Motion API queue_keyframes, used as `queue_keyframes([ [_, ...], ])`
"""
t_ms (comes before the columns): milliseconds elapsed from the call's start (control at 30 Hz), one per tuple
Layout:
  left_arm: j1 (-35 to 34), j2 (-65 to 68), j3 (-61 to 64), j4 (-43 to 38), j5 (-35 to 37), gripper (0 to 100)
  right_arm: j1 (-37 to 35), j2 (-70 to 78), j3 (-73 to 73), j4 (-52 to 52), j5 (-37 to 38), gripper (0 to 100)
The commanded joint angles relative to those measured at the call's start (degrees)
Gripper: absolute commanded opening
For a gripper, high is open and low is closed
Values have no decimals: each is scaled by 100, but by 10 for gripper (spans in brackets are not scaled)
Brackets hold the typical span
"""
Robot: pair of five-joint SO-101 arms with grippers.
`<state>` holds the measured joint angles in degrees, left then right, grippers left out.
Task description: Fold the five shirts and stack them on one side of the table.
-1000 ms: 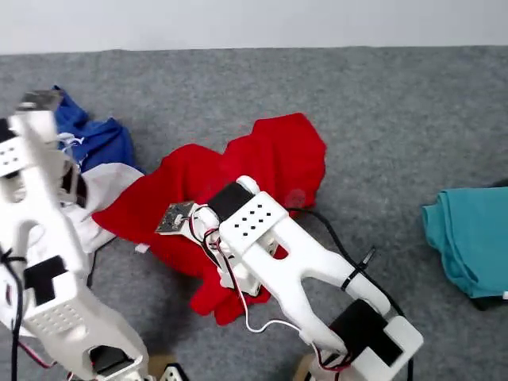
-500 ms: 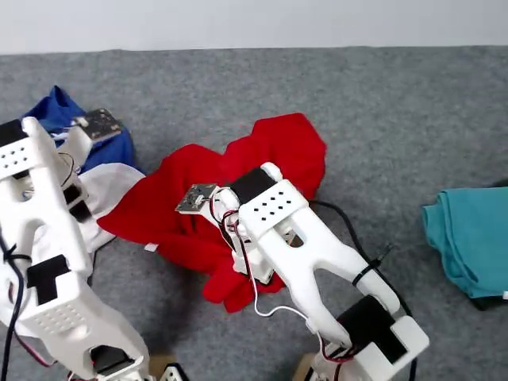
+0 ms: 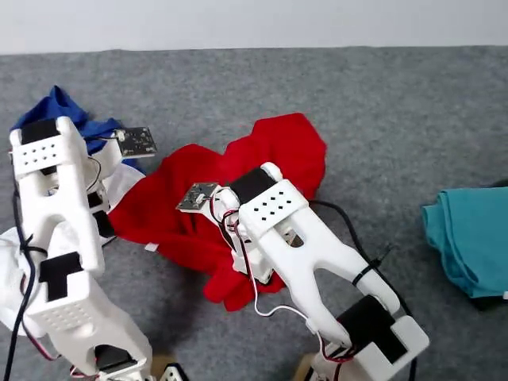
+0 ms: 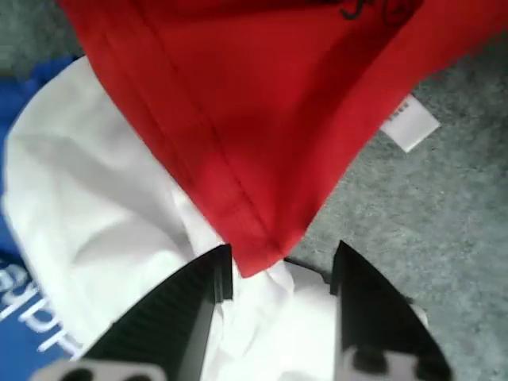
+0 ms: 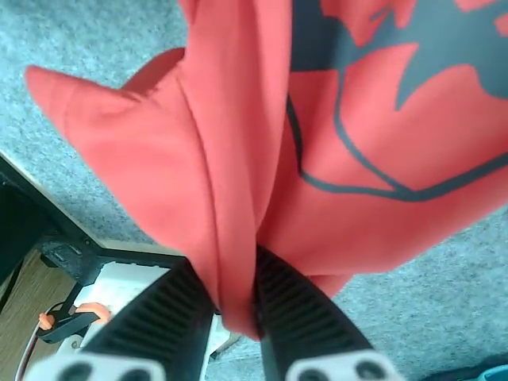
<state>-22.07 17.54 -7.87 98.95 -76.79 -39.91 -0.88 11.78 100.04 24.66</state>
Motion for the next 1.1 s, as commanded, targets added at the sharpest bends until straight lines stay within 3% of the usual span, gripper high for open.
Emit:
queue_keyframes([
  [0,62,-9,-4,149,-132,213,66,-259,-35,-48,-79,10],
  [467,563,721,75,-264,-123,185,84,-259,-18,-154,35,10],
  [1067,246,923,84,-589,-141,173,110,-268,-26,-119,264,10],
])
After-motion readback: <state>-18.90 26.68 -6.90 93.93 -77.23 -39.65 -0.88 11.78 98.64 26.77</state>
